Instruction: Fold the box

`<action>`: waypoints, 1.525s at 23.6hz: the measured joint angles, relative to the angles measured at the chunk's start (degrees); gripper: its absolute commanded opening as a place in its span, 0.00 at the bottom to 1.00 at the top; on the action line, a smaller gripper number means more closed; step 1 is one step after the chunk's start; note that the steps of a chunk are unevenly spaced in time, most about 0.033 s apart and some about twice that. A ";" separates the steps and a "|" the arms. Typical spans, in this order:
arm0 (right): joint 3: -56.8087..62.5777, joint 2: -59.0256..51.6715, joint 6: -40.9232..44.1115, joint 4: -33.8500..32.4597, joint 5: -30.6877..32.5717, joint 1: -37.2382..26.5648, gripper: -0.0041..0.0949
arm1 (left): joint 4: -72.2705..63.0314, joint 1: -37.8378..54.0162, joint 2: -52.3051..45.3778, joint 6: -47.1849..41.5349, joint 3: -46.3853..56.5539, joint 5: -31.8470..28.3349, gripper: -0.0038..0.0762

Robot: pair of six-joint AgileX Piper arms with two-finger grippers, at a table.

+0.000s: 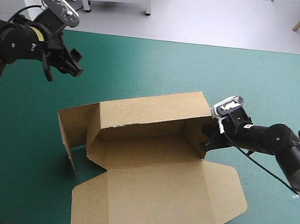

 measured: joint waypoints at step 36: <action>-45.95 29.92 45.87 -37.85 19.93 0.11 0.04 | -1.06 8.51 -0.34 -1.52 0.00 0.05 0.40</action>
